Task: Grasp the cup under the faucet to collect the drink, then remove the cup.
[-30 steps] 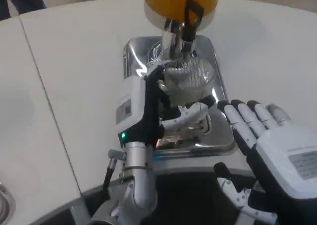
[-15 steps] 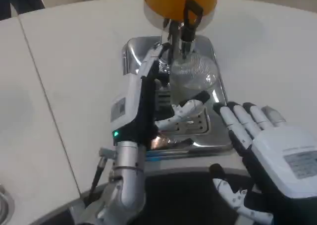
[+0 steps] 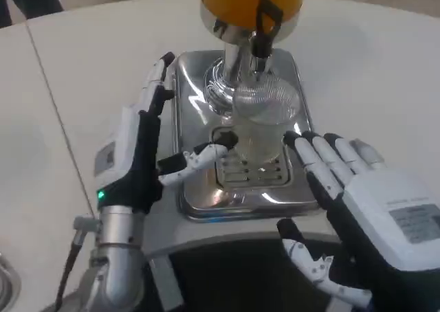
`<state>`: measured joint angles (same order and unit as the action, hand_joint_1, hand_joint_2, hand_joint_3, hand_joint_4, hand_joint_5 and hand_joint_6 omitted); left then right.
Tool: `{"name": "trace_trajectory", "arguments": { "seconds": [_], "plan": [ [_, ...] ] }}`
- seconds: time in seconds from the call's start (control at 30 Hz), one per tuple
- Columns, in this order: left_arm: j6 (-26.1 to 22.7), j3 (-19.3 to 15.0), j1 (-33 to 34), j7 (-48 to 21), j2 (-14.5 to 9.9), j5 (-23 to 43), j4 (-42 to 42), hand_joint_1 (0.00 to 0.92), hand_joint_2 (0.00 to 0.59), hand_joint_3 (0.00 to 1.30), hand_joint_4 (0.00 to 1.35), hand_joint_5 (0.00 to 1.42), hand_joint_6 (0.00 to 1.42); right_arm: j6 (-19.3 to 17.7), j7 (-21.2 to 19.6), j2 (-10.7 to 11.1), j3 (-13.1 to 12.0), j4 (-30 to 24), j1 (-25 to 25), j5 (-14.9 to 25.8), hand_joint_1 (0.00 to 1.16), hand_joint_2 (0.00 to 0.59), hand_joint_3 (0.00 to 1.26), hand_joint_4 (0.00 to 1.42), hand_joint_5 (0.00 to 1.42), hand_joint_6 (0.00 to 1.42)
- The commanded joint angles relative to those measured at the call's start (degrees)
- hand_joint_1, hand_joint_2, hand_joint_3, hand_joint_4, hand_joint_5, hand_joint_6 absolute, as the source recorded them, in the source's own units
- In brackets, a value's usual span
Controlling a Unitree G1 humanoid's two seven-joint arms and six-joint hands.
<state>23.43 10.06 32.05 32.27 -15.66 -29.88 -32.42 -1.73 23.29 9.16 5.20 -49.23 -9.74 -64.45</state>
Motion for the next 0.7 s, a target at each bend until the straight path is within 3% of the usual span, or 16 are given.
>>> {"name": "trace_trajectory", "arguments": {
  "seconds": [0.03,0.17,0.33,0.47,0.53,0.7],
  "plan": [
    [-3.43,-1.56,-7.22,-3.99,-4.67,-2.72,11.94,0.458,0.067,0.0,0.0,0.23,0.19,2.88,-0.92,-3.25,-0.76,-2.4,0.38,2.65,0.25,0.529,0.0,0.0,0.0,0.0],
    [-7.17,-3.14,-14.08,-8.5,-9.61,-6.76,23.26,0.389,0.085,0.0,0.0,0.16,0.14,3.76,-2.14,-4.72,-1.18,-2.14,2.13,5.69,0.28,0.532,0.0,0.0,0.0,0.0],
    [-15.29,-7.11,-22.66,-17.15,-13.3,-9.7,38.22,0.302,0.113,0.0,0.0,0.13,0.16,7.24,-3.29,-7.55,-1.21,1.36,5.81,8.92,0.34,0.546,0.0,0.0,0.0,0.0],
    [-19.43,-8.92,-28.12,-22.09,-15.06,-12.88,45.52,0.197,0.114,0.0,0.0,0.02,0.09,11.61,-4.85,-10.52,-1.63,5.66,10.89,13.68,0.36,0.536,0.0,0.0,0.0,0.01],
    [-20.56,-8.95,-31.37,-24.3,-15.9,-15.05,48.33,0.175,0.12,0.0,0.0,0.0,0.08,12.27,-6.07,-10.57,-1.36,7.81,13.65,14.69,0.37,0.536,0.0,0.0,0.0,0.03],
    [-21.79,-8.73,-38.62,-26.42,-14.52,-17.13,53.4,0.181,0.147,0.0,0.0,0.02,0.08,15.17,-7.45,-12.2,0.29,10.65,21.86,16.33,0.39,0.536,0.0,0.0,0.0,0.04]
  ]
}}
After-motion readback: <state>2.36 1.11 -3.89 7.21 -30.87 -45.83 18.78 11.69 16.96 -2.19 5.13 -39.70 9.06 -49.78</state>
